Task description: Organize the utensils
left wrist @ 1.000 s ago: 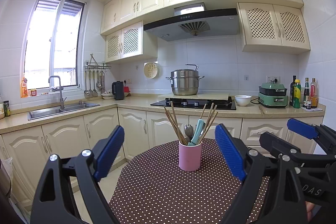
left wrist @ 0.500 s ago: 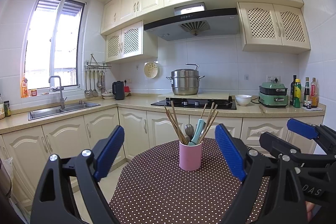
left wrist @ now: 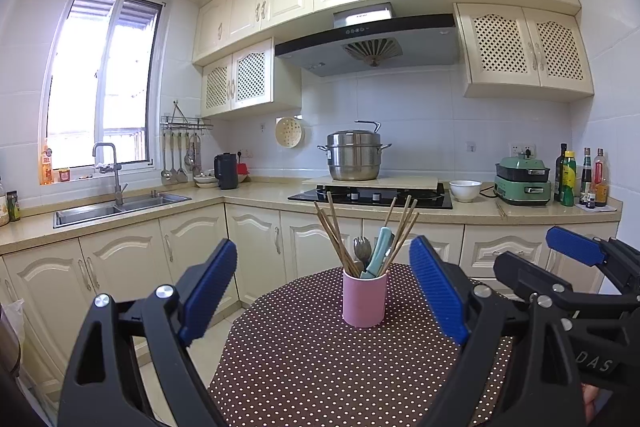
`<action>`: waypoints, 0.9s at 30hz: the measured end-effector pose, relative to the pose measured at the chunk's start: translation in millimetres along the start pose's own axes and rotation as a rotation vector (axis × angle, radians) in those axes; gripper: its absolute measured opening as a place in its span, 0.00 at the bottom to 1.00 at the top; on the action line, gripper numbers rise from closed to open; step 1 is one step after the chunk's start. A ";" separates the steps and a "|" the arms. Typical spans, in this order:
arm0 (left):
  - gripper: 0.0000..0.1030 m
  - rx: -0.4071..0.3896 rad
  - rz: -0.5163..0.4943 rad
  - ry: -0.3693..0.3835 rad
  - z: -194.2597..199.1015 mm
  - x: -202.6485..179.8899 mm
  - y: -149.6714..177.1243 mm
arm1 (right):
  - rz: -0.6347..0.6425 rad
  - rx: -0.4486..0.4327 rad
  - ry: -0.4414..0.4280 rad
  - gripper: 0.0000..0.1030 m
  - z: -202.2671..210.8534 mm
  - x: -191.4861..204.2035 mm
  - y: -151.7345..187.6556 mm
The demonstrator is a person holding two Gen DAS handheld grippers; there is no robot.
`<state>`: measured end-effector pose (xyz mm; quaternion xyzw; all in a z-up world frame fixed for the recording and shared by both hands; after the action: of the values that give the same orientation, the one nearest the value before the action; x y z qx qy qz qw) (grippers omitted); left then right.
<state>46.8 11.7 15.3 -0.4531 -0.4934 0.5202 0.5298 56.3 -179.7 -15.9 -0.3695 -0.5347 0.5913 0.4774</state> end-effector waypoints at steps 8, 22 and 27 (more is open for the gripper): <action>0.84 0.008 -0.017 -0.008 -22.2 -6.9 1.1 | -0.018 0.014 -0.003 0.76 -21.0 -13.3 1.4; 0.84 0.033 -0.030 -0.020 -68.9 -16.3 2.6 | -0.028 0.038 -0.013 0.76 -61.9 -33.4 1.4; 0.84 0.063 -0.030 -0.030 -92.1 -17.1 10.7 | -0.035 0.066 -0.020 0.76 -83.2 -38.7 7.8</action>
<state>137.7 -1.9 -5.6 -0.4210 -0.4915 0.5339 0.5442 144.3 -193.3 -39.4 -0.3381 -0.5260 0.6038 0.4944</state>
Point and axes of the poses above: each gripper's, at about its wrist camera, not at the fingertips, and z roughly against the way its jaws point, x to its left, y to its underside, the point moved 5 cm from there along -z, roughly the way its jaws point, and after that the axes turned 4 degrees about -y, right-handed, at the moved point
